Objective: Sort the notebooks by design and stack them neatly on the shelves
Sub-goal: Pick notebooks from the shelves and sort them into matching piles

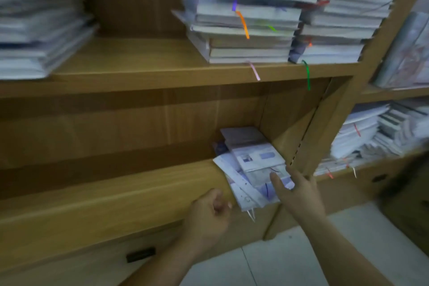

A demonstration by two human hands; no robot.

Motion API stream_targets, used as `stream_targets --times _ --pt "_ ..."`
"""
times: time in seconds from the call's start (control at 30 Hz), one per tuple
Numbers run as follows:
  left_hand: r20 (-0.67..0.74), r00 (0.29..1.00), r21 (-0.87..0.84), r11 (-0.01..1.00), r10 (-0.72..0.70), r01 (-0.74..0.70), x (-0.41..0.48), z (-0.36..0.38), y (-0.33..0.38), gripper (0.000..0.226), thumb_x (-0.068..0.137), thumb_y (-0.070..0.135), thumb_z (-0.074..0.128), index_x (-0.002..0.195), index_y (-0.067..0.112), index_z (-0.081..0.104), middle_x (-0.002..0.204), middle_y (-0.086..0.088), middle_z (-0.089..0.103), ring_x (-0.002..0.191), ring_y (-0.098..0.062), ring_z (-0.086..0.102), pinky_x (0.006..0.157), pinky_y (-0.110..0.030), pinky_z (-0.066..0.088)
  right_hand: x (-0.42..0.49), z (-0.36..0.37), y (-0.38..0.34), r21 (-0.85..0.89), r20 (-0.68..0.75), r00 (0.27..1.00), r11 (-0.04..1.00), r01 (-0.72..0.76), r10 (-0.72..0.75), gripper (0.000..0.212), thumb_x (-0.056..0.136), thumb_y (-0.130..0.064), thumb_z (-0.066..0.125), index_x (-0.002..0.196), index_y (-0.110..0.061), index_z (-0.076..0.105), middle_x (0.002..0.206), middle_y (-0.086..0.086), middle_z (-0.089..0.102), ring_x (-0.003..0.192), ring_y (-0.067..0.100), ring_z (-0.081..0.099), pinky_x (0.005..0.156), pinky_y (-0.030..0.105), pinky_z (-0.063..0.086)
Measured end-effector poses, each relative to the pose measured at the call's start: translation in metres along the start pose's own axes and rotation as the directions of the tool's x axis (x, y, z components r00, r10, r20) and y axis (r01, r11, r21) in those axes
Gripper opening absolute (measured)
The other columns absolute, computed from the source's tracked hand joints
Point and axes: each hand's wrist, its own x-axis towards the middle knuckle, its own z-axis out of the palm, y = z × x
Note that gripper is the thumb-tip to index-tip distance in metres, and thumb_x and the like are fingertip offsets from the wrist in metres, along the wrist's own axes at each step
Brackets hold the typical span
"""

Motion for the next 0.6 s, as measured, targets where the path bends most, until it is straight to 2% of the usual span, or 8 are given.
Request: stream_targets --times 0.1,0.17,0.23,0.33,0.4,0.47,0.6 --pt "0.07 0.997 -0.036 0.999 -0.03 0.032 0.021 0.023 -0.001 0.024 0.099 0.04 0.059 0.12 0.048 0.052 0.089 0.018 0.064 0.084 -0.004 0.062 0.069 -0.022 0.05 0.012 0.009 0.009 -0.031 0.075 0.996 0.998 -0.054 0.056 0.076 0.085 -0.075 0.054 0.149 -0.035 0.046 0.153 0.007 0.029 0.132 0.035 0.048 0.11 0.046 0.042" --pt "0.084 0.995 -0.113 0.991 -0.057 0.066 0.034 0.038 -0.005 0.028 0.098 0.041 0.059 0.121 0.052 0.05 0.097 0.015 0.071 0.087 -0.005 0.066 0.072 -0.025 0.053 0.018 0.015 0.01 -0.059 0.099 0.993 0.997 -0.056 0.062 0.076 0.085 -0.079 0.05 0.151 -0.04 0.041 0.153 0.006 0.027 0.133 0.037 0.046 0.112 0.046 0.038" --pt "0.073 0.991 -0.183 0.976 -0.109 0.121 0.041 0.051 -0.007 0.031 0.094 0.041 0.061 0.125 0.043 0.058 0.102 0.012 0.075 0.091 -0.012 0.071 0.084 -0.039 0.059 0.022 0.021 0.011 -0.085 0.113 0.992 0.995 -0.049 0.058 0.074 0.084 -0.082 0.047 0.15 -0.048 0.038 0.151 0.007 0.027 0.134 0.038 0.041 0.116 0.047 0.033" --pt "0.017 0.983 -0.294 0.939 -0.183 0.179 0.049 0.069 -0.012 0.035 0.087 0.031 0.07 0.121 0.036 0.062 0.097 0.01 0.077 0.087 -0.017 0.074 0.083 -0.048 0.061 0.024 0.03 0.015 -0.12 0.181 0.981 0.992 -0.049 0.07 0.072 0.08 -0.085 0.046 0.146 -0.06 0.033 0.152 0.004 0.024 0.141 0.036 0.027 0.119 0.047 0.027" --pt "-0.036 0.977 -0.322 0.927 -0.213 0.19 0.052 0.076 -0.009 0.037 0.085 0.021 0.073 0.119 0.03 0.064 0.094 0.008 0.078 0.085 -0.018 0.074 0.082 -0.046 0.062 0.021 0.036 0.016 -0.149 0.175 0.982 0.988 -0.048 0.074 0.069 0.082 -0.078 0.054 0.146 -0.06 0.034 0.153 0.007 0.02 0.144 0.035 0.019 0.121 0.043 0.022" --pt "-0.053 0.972 -0.298 0.933 -0.228 0.202 0.053 0.074 -0.007 0.034 0.086 0.017 0.072 0.117 0.028 0.065 0.096 0.008 0.077 0.086 -0.014 0.073 0.083 -0.04 0.061 0.016 0.039 0.016 -0.183 0.149 0.987 0.983 -0.029 0.056 0.071 0.08 -0.074 0.062 0.145 -0.058 0.037 0.15 0.008 0.02 0.141 0.036 0.022 0.117 0.041 0.024" --pt "0.023 0.97 -0.235 0.942 -0.242 0.24 0.044 0.05 -0.013 0.029 0.084 0.018 0.071 0.11 0.031 0.068 0.091 0.01 0.077 0.084 -0.013 0.073 0.079 -0.034 0.061 0.003 0.038 0.01 -0.161 0.184 0.983 0.986 0.048 -0.018 0.063 0.079 -0.072 0.067 0.137 -0.053 0.051 0.13 0.003 0.027 0.132 0.035 0.03 0.112 0.038 0.029"
